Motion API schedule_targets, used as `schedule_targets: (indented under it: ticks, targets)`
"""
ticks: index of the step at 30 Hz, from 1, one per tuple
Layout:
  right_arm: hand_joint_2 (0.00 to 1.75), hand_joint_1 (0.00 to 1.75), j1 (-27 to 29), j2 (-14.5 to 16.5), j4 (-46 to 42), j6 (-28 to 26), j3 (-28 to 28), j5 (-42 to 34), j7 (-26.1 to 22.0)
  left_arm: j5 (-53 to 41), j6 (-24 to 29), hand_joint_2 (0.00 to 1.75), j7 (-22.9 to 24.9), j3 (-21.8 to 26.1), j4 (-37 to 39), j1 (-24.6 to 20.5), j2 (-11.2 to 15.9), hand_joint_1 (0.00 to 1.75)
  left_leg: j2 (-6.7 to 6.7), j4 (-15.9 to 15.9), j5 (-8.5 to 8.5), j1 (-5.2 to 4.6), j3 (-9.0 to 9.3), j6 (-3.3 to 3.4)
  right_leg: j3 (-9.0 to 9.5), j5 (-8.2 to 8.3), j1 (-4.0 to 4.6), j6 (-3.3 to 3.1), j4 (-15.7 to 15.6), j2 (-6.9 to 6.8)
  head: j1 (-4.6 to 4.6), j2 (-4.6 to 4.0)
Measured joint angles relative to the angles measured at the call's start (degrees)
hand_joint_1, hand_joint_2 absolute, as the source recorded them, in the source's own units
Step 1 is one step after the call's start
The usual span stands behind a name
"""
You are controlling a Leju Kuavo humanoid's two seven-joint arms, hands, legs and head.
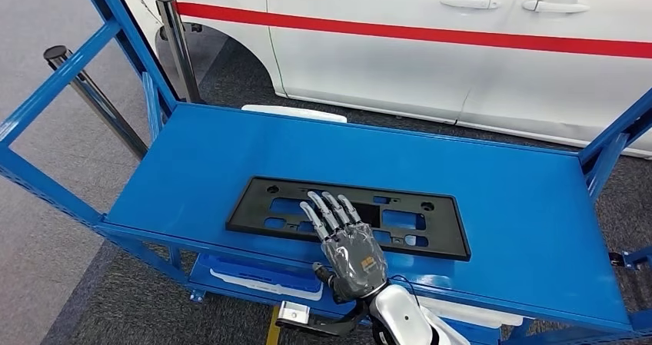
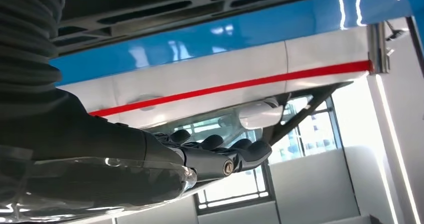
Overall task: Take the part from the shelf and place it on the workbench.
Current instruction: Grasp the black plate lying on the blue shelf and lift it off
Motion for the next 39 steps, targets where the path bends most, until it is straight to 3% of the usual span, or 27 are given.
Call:
schedule_targets:
  ticks: [2, 4, 7, 9, 10, 12, 13, 14, 15, 17, 19, 21, 24, 25, 28, 29, 30, 31, 33, 34, 35, 39]
  targets:
    - [1.75, 0.00, -0.41, -0.51, 0.39, 0.85, 0.01, 0.39, 1.02, -0.02, 0.00, 0.00, -0.14, 0.37, 0.00, 0.07, 0.37, 0.00, 0.01, -7.14, 4.03, 0.00, 3.14, 0.31, 0.22, -0.20, 0.01, 0.20, 0.08, 0.09, 0.01, 0.00]
    - [1.75, 0.00, -0.93, -1.02, 0.70, 1.55, 0.01, 0.59, 1.81, 0.05, -0.05, 0.00, -0.27, 0.71, 0.00, 0.04, 0.61, 0.00, -0.03, -12.87, 5.92, -0.20, 5.73, 0.84, 0.20, -0.35, 0.21, 0.63, 0.23, 0.15, 0.02, 0.00]
    - [1.75, 0.00, -1.53, -1.85, 1.01, 3.17, 0.01, 0.40, 2.70, 0.26, -0.11, 0.00, -0.46, 1.06, 0.00, 0.18, 0.85, 0.00, -0.08, -14.17, 5.99, -0.34, 6.17, 1.75, 0.13, -0.22, 0.39, 1.49, 0.08, 0.16, 0.02, 0.00]
    - [1.75, 0.00, -2.03, -2.54, 1.14, 4.41, -0.01, 0.20, 3.29, 0.31, -0.10, 0.00, -0.61, 1.33, 0.00, 0.38, 0.95, 0.00, 0.02, -14.76, 6.34, -0.09, 6.43, 2.58, -0.38, -1.39, 0.39, 2.01, 1.45, 0.14, 0.04, 0.00]
    - [1.75, 0.00, -2.29, -2.87, 1.21, 4.88, -0.02, 0.13, 3.51, 0.31, -0.07, 0.00, -0.69, 1.50, 0.00, 0.42, 0.96, 0.00, 0.08, -15.02, 6.50, 0.03, 6.53, 2.95, -1.38, -2.81, 0.37, 2.21, 3.70, 0.13, 0.05, 0.00]
    - [1.75, 0.00, -2.59, -3.46, 1.47, 5.51, -0.03, 0.08, 3.81, 0.31, 0.00, 0.00, -0.81, 1.90, 0.00, 0.42, 1.00, 0.00, 0.14, -15.07, 6.52, -0.08, 6.52, 3.36, -4.89, -6.42, 0.23, 2.45, 11.15, 0.11, 0.07, 0.00]
    - [1.75, 0.00, -2.62, -3.67, 1.65, 5.69, -0.03, 0.07, 3.92, 0.31, 0.03, 0.00, -0.84, 2.06, 0.00, 0.42, 1.02, 0.00, 0.14, -15.03, 6.49, -0.14, 6.52, 3.43, -6.54, -7.49, 0.18, 2.52, 14.48, 0.10, 0.06, 0.00]
    - [1.75, 0.00, -2.61, -3.83, 1.83, 5.82, -0.03, 0.07, 3.99, 0.31, 0.03, 0.00, -0.85, 2.16, 0.00, 0.42, 1.04, 0.00, 0.12, -14.97, 6.43, -0.19, 6.54, 3.46, -7.42, -7.51, 0.16, 2.54, 16.12, 0.10, 0.06, 0.00]
    - [1.75, 0.00, -2.62, -3.97, 1.98, 5.91, -0.04, 0.07, 4.05, 0.31, 0.03, 0.00, -0.87, 2.21, 0.00, 0.42, 1.05, 0.00, 0.09, -14.89, 6.35, -0.22, 6.60, 3.46, -7.19, -6.38, 0.15, 2.49, 15.43, 0.10, 0.07, 0.00]
    - [1.75, 0.00, -2.72, -4.11, 2.15, 5.94, -0.05, 0.07, 4.12, 0.30, 0.02, 0.00, -0.87, 2.26, 0.00, 0.43, 1.04, 0.00, 0.02, -14.67, 6.08, -0.24, 6.81, 3.30, -3.96, -2.24, 0.16, 2.13, 8.52, 0.09, 0.07, 0.00]
    - [1.75, 0.00, -2.97, -4.21, 2.24, 6.23, -0.05, 0.03, 4.29, 0.30, 0.05, 0.00, -0.89, 2.31, 0.00, 0.43, 1.00, 0.00, -0.02, -14.31, 5.76, -0.43, 6.74, 2.89, -1.00, -0.02, 0.40, 1.72, 2.07, 0.09, 0.06, 0.00]
    - [1.75, 0.00, -3.17, -4.30, 2.33, 7.02, -0.05, -0.28, 4.57, 0.31, 0.20, 0.00, -0.91, 2.45, 0.00, 0.42, 0.97, 0.00, -0.04, -14.21, 5.64, -0.55, 6.58, 2.41, -0.41, -0.08, 0.66, 1.48, 0.40, 0.15, 0.05, 0.00]
    - [1.75, 0.00, -3.48, -4.52, 2.49, 8.55, -0.06, -1.11, 5.11, 0.33, 0.61, 0.00, -0.91, 2.86, 0.00, 0.42, 0.99, 0.00, -0.05, -13.36, 4.74, -0.50, 6.32, 1.55, -0.12, 0.24, 0.29, 0.72, -0.25, 0.16, 0.02, 0.00]
    - [1.75, 0.00, -3.68, -4.56, 2.53, 8.91, -0.07, -1.29, 5.25, 0.33, 0.74, 0.00, -0.92, 2.99, 0.00, 0.41, 0.99, 0.00, -0.04, -11.50, 3.50, -0.45, 5.54, 1.26, 0.06, 0.35, 0.10, 0.46, -0.54, 0.12, 0.00, 0.00]
    - [1.75, 0.00, -4.04, -4.77, 2.84, 9.79, -0.08, -1.88, 5.38, 0.33, 0.89, 0.00, -0.95, 3.47, 0.00, 0.44, 0.99, 0.00, -0.01, -1.27, -1.38, -0.08, 0.71, 0.48, 0.22, 0.30, 0.04, 0.08, -0.66, -0.02, -0.02, 0.00]
    - [1.75, 0.00, -4.04, -4.87, 3.01, 10.02, -0.08, -2.04, 5.39, 0.33, 0.90, 0.00, -0.96, 3.59, 0.00, 0.48, 0.99, 0.00, 0.00, 0.86, -1.78, 0.01, -0.41, 0.30, 0.24, 0.24, 0.04, 0.03, -0.62, -0.04, -0.02, 0.00]
    - [1.75, 0.00, -4.06, -4.96, 3.13, 10.13, -0.08, -2.09, 5.39, 0.34, 0.90, 0.00, -0.96, 3.64, 0.00, 0.52, 0.99, 0.00, 0.01, 0.79, -0.95, 0.07, -0.50, 0.20, 0.26, 0.17, 0.02, 0.02, -0.55, -0.01, -0.02, 0.00]
    - [1.75, 0.00, -4.08, -5.03, 3.21, 10.16, -0.08, -2.13, 5.38, 0.34, 0.91, 0.00, -0.96, 3.67, 0.00, 0.53, 1.00, 0.00, 0.02, -1.48, 0.89, 0.14, 0.47, 0.17, 0.33, 0.07, -0.01, 0.09, -0.45, 0.05, -0.02, 0.00]
    - [1.75, 0.00, -4.19, -5.14, 3.26, 10.16, -0.08, -2.18, 5.39, 0.35, 0.91, 0.00, -1.01, 3.74, 0.00, 0.49, 1.01, 0.00, 0.02, -8.98, 4.82, 0.16, 3.94, 0.38, 0.45, -0.26, 0.04, 0.43, -0.14, 0.16, -0.01, 0.00]
    - [1.75, 0.00, -4.26, -5.19, 3.26, 10.17, -0.08, -2.27, 5.39, 0.34, 0.91, 0.00, -1.05, 3.78, 0.00, 0.42, 1.01, 0.00, -0.02, -11.88, 5.78, 0.08, 5.27, 0.61, 0.37, -0.39, 0.13, 0.67, 0.04, 0.19, -0.01, 0.00]
    - [1.75, 0.00, -4.32, -5.23, 3.26, 10.22, -0.08, -2.39, 5.39, 0.34, 0.91, 0.00, -1.14, 3.83, 0.00, 0.38, 1.01, 0.00, -0.06, -13.42, 6.02, -0.03, 5.91, 0.85, 0.25, -0.44, 0.23, 0.90, 0.16, 0.19, 0.01, 0.00]
    - [1.75, 0.00, -4.51, -5.34, 3.25, 10.98, -0.10, -3.13, 5.37, 0.33, 0.91, 0.00, -1.37, 4.17, 0.00, 0.46, 0.96, 0.00, 0.00, -14.50, 6.13, 0.10, 6.28, 2.15, 0.03, -0.88, 0.31, 1.93, 0.54, 0.16, 0.04, 0.00]
